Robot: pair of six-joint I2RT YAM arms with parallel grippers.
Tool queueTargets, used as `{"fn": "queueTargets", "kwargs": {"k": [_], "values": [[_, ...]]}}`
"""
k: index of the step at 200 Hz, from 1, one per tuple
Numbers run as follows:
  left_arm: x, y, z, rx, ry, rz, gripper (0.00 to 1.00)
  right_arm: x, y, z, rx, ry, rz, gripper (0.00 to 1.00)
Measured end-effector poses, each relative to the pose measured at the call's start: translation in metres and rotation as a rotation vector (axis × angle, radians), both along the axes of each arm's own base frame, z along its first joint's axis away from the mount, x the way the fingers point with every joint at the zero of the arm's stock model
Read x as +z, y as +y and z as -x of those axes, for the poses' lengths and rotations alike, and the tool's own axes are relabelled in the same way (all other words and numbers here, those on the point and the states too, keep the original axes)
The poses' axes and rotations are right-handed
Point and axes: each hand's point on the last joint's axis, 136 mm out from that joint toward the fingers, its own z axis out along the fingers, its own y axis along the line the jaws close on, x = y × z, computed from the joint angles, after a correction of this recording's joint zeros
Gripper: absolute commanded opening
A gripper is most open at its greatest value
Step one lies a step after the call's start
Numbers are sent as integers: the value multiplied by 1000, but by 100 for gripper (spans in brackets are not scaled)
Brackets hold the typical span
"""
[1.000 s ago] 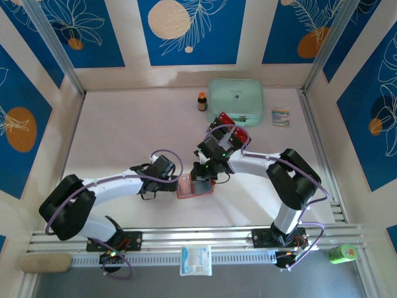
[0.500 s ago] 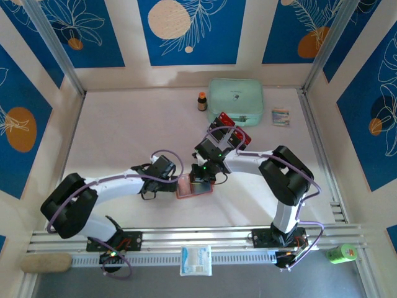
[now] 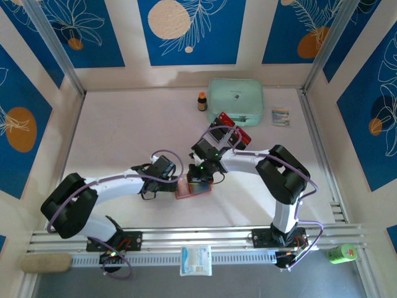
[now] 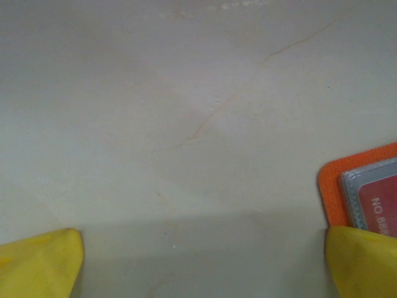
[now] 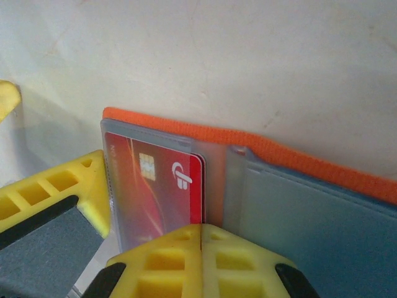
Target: Put the credit cards into the card holder
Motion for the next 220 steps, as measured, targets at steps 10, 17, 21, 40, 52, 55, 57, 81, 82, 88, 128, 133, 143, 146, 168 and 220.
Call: {"fn": "queueTargets", "kwargs": {"k": [10, 17, 21, 40, 52, 55, 57, 81, 82, 88, 128, 133, 143, 146, 168, 220], "values": [[0, 0, 0, 0, 0, 0, 100, 0, 0, 0, 0, 1, 1, 1], [0, 0, 0, 0, 0, 0, 100, 0, 0, 0, 0, 2, 2, 2], [0, 0, 0, 0, 0, 0, 100, 0, 0, 0, 0, 3, 3, 2], [0, 0, 0, 0, 0, 0, 100, 2, -2, 1, -1, 5, 5, 7], [1, 0, 0, -1, -1, 0, 100, 7, -4, -1, -5, 1, 1, 12], [1, 0, 0, 0, -1, 1, 100, 9, -4, -2, -5, -4, -2, 13], [1, 0, 0, 0, -1, 1, 100, 10, -4, -2, -5, -7, -5, 13], [5, 0, 0, 0, -8, 7, 100, 35, -9, -13, -23, -53, -47, 18], [5, 0, 0, 0, -8, 8, 100, 37, -10, -14, -23, -57, -49, 18], [6, 1, 0, 1, -10, 9, 100, 42, -12, -18, -32, -70, -58, 18], [15, 2, -1, -10, -24, 8, 100, 49, -36, -37, -96, -91, -65, 19], [17, 2, -1, -12, -27, 8, 100, 45, -40, -37, -103, -84, -57, 19], [22, 2, -3, -14, -37, 12, 100, 38, -47, -36, -114, -71, -42, 19], [23, 2, -4, -14, -41, 14, 100, 36, -50, -35, -118, -66, -37, 19], [36, 0, -8, -24, -67, 23, 100, 23, -61, -30, -130, -43, -9, 19], [64, -13, -20, -57, -115, 59, 100, 0, -84, -12, -152, -6, 52, 18]]}}
